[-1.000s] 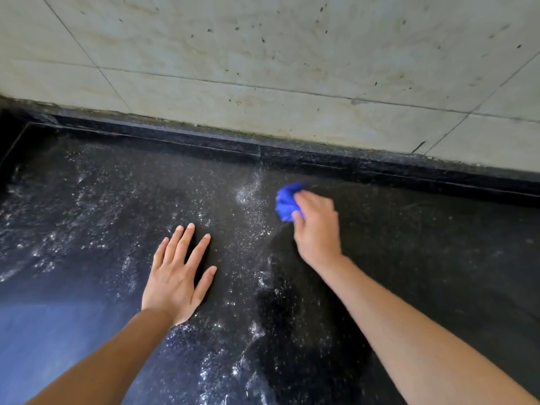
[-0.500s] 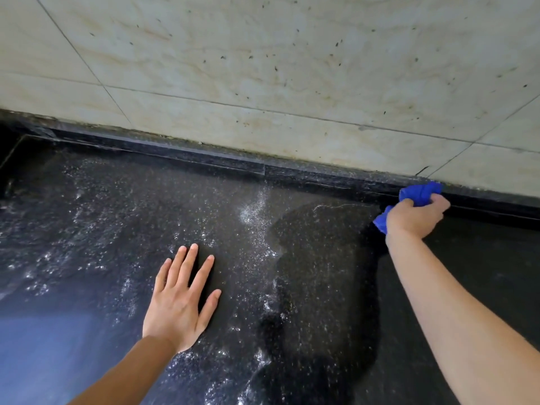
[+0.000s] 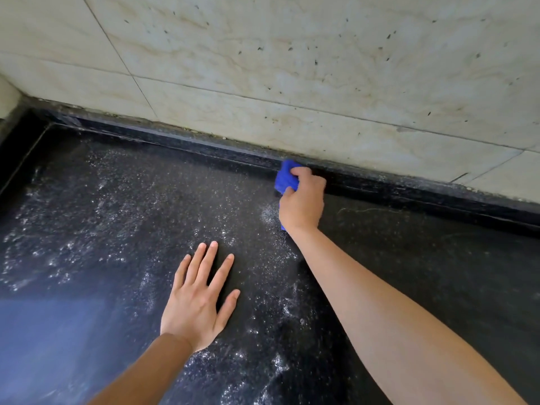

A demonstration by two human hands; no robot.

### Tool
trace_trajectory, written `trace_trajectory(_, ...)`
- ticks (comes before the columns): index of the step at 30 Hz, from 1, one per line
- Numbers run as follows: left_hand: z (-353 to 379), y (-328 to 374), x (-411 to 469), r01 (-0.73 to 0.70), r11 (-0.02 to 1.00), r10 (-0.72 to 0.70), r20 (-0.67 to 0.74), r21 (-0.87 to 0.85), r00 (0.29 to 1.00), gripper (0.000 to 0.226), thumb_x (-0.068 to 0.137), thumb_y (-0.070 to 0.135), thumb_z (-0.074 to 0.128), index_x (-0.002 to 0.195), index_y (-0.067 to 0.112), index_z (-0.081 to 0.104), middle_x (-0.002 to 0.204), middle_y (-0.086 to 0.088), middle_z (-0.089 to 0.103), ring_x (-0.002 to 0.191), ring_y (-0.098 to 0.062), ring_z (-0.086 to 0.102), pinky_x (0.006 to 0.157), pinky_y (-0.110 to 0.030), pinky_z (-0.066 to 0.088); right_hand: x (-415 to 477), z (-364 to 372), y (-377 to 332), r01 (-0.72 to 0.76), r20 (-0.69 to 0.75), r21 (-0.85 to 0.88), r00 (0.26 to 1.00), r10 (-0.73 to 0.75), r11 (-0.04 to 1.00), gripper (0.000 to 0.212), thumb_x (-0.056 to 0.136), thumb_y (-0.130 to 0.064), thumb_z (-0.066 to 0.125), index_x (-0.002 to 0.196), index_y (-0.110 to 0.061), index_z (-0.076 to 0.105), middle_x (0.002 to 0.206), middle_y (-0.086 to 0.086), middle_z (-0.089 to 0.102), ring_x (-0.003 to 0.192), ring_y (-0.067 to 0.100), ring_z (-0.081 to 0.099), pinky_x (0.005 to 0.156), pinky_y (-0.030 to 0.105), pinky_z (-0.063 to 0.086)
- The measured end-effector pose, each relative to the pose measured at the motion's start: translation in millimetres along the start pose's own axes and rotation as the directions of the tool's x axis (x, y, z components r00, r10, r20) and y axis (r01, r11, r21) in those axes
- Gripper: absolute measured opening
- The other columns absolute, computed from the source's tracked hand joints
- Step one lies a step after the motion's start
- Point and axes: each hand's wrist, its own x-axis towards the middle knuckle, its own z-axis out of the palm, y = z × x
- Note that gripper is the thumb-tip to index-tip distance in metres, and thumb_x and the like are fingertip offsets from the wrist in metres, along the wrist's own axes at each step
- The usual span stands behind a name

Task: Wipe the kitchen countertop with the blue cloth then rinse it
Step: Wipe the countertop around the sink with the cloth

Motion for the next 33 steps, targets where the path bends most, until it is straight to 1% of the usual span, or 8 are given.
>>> trace_trajectory(4,-1,1,0,0.007,1.0,-0.007,0.002,-0.003,1.0,0.063,0.098,0.053,0.027,0.147,0.016,0.04,0.158,-0.015,0.024,0.148,-0.032,0.017,0.115,-0.052,0.022,13,-33,0,0.092,0.276,0.113,0.954,-0.12,0.989,0.04,0.082,0.004,0.048,0.103,-0.022,0.07,0.096,-0.004,0.065,0.079,0.006,0.06,0.068,0.012,0.042)
trace_trajectory(9,-1,0,0,0.008,1.0,-0.008,-0.002,-0.01,1.0,0.063,0.098,0.053,0.027,0.147,0.016,0.04,0.157,-0.016,0.025,0.148,-0.032,0.017,0.115,-0.053,0.023,-4,-57,47,0.058,-0.096,-0.084,0.993,-0.066,0.995,0.031,0.089,0.0,0.046,0.112,-0.011,0.064,0.113,0.006,0.051,0.087,0.016,0.056,0.078,0.023,0.042)
trace_trajectory(14,0,-1,0,0.008,1.0,-0.008,0.002,0.008,1.0,0.062,0.098,0.053,0.027,0.148,0.017,0.038,0.158,-0.016,0.025,0.148,-0.033,0.016,0.115,-0.052,0.022,0,1,26,0.12,-0.068,-0.258,0.987,-0.142,0.959,0.036,0.091,-0.006,0.05,0.127,-0.009,0.057,0.126,0.011,0.049,0.108,0.027,0.051,0.088,0.034,0.041)
trace_trajectory(17,0,1,0,0.009,1.0,-0.009,0.016,0.017,1.0,0.062,0.099,0.053,0.025,0.148,0.018,0.038,0.158,-0.015,0.025,0.148,-0.032,0.015,0.116,-0.052,0.021,-12,9,7,0.342,0.244,-0.164,0.923,-0.297,0.925,0.037,0.089,0.0,0.048,0.12,-0.013,0.063,0.122,0.005,0.057,0.102,0.023,0.056,0.087,0.035,0.045)
trace_trajectory(20,-2,1,0,0.012,1.0,-0.012,0.016,0.0,1.0,0.063,0.099,0.054,0.023,0.147,0.017,0.039,0.157,-0.016,0.026,0.148,-0.032,0.016,0.116,-0.052,0.021,-6,-3,-21,0.273,0.616,0.14,0.729,-0.299,0.952,0.042,0.084,0.006,0.046,0.105,-0.019,0.072,0.101,0.001,0.07,0.089,0.017,0.064,0.081,0.032,0.051)
trace_trajectory(25,-1,0,0,0.014,1.0,-0.014,0.0,0.009,1.0,0.062,0.099,0.054,0.025,0.148,0.018,0.038,0.157,-0.015,0.025,0.148,-0.032,0.017,0.116,-0.051,0.02,22,-37,27,0.228,0.238,-0.092,0.95,-0.201,0.969,0.036,0.089,-0.007,0.048,0.122,-0.016,0.063,0.12,0.005,0.061,0.109,0.024,0.057,0.089,0.026,0.042)
trace_trajectory(28,0,-1,0,0.008,1.0,-0.008,-0.008,-0.002,1.0,0.062,0.098,0.054,0.026,0.148,0.019,0.037,0.157,-0.015,0.025,0.148,-0.032,0.017,0.117,-0.05,0.019,0,-23,54,0.442,0.197,-0.327,0.896,-0.397,0.835,0.041,0.088,-0.008,0.055,0.129,-0.012,0.057,0.132,0.008,0.054,0.115,0.033,0.05,0.093,0.045,0.043)
trace_trajectory(33,-1,-1,0,0.016,1.0,-0.016,0.002,-0.019,1.0,0.063,0.098,0.055,0.026,0.147,0.018,0.04,0.157,-0.015,0.027,0.147,-0.032,0.019,0.116,-0.051,0.019,-85,-46,68,0.605,0.413,-0.088,0.745,-0.524,0.791,0.047,0.08,0.005,0.056,0.121,-0.017,0.064,0.125,-0.004,0.058,0.113,0.017,0.051,0.097,0.032,0.042)
